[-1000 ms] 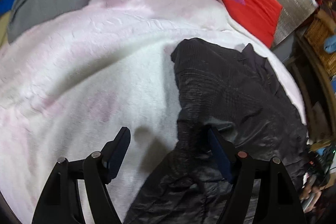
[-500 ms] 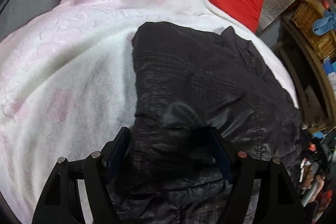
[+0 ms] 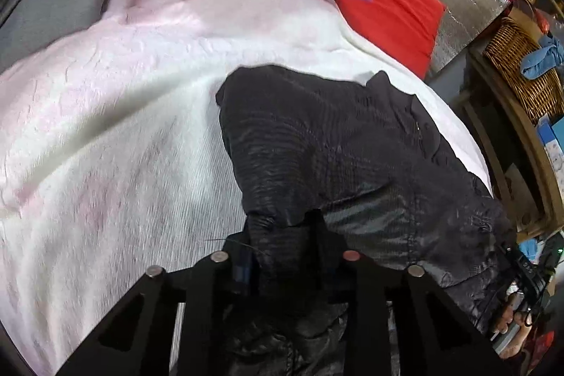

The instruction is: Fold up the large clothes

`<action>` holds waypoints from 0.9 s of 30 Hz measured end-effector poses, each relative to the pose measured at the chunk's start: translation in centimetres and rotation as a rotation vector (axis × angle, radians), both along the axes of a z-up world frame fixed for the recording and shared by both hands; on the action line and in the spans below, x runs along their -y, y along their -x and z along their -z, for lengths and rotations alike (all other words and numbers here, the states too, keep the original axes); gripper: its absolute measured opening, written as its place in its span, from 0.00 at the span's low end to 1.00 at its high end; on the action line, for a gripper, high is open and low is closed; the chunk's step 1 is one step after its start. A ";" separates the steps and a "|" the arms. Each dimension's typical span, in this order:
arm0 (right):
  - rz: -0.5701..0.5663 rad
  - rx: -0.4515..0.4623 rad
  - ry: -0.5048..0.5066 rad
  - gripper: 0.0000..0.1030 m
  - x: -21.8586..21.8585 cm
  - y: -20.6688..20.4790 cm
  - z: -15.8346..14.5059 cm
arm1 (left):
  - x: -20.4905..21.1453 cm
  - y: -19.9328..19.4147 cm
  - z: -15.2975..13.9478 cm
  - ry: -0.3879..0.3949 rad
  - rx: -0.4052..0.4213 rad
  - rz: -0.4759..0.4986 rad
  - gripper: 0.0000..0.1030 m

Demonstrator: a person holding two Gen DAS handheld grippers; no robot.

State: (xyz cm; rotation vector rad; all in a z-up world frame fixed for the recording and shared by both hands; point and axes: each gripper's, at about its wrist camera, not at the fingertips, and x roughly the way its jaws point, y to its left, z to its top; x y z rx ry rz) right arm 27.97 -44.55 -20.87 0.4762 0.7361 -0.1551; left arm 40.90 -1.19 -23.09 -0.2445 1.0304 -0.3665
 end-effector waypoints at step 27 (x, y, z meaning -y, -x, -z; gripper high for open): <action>0.058 0.007 -0.215 0.65 3.6 7.1 -2.9 | -2.7 7.2 -4.7 -0.247 0.110 -0.023 0.64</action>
